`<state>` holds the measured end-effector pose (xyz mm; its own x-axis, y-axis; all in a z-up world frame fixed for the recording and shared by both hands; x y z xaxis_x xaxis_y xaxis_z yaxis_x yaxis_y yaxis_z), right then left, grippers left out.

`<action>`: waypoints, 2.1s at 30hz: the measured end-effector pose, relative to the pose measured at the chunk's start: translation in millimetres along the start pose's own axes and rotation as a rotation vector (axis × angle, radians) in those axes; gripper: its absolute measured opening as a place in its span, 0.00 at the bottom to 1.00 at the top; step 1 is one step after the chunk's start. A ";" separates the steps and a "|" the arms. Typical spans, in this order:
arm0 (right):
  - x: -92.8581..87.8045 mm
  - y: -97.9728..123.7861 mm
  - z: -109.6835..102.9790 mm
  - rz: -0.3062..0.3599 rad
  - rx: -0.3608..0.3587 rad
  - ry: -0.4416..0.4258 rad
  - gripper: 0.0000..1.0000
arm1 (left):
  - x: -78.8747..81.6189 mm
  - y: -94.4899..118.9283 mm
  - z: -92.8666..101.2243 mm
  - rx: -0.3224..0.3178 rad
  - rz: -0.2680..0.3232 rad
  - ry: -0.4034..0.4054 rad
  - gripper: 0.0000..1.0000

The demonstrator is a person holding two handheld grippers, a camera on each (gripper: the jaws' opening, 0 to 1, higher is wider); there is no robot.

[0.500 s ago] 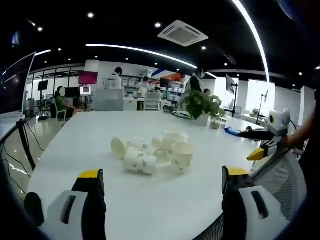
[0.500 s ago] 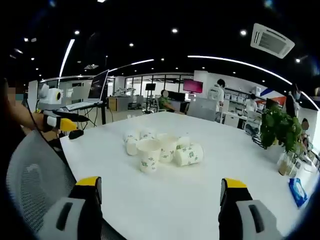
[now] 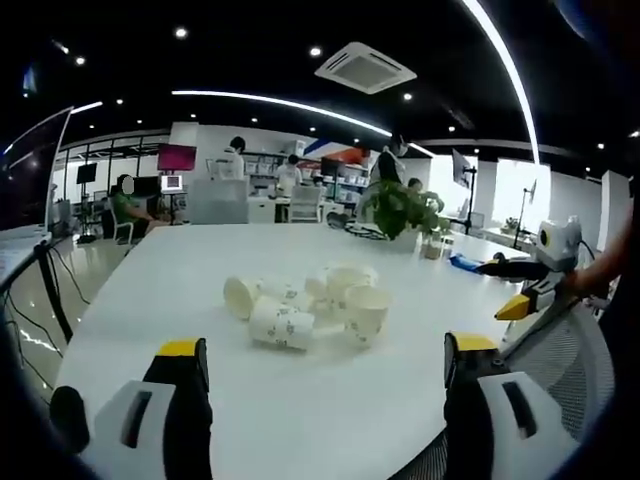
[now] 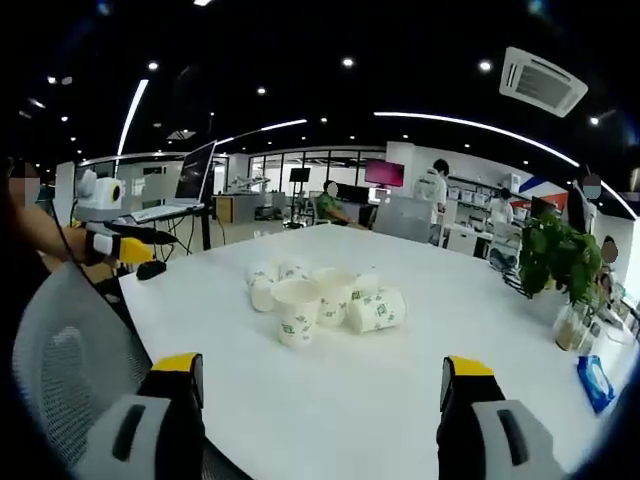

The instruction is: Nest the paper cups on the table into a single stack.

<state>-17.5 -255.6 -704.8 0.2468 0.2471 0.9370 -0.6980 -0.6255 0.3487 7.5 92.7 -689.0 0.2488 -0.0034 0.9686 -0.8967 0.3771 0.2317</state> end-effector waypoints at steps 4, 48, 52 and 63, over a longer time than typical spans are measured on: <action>0.2 0.1 0.0 0.001 -0.001 -0.001 1.00 | -0.5 0.0 -0.6 0.000 -0.001 0.000 0.98; 0.3 -0.4 1.5 -0.001 -0.008 -0.015 1.00 | 3.0 -1.4 6.7 -0.037 -0.001 -0.044 0.99; 0.3 -0.1 1.7 -0.002 -0.011 -0.019 1.00 | 1.7 -2.3 8.6 -0.055 -0.011 -0.058 0.99; 0.3 -0.9 1.0 -0.006 -0.004 -0.022 1.00 | -2.8 -4.6 11.1 -0.079 -0.067 -0.060 0.99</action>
<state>-16.2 -255.7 -704.8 0.2656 0.2349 0.9350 -0.6990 -0.6211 0.3546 6.8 80.7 -691.7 0.2822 -0.0858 0.9555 -0.8469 0.4456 0.2901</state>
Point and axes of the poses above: the point that each gripper's makers call its tool centre point, and the gripper's own axes: y roughly backward along the fingers, z roughly to its right, x roughly out of its top, the point moved 9 cm from there along y, roughly backward along the fingers, and after that the axes turned 11 degrees about x, right-handed, at the moved point
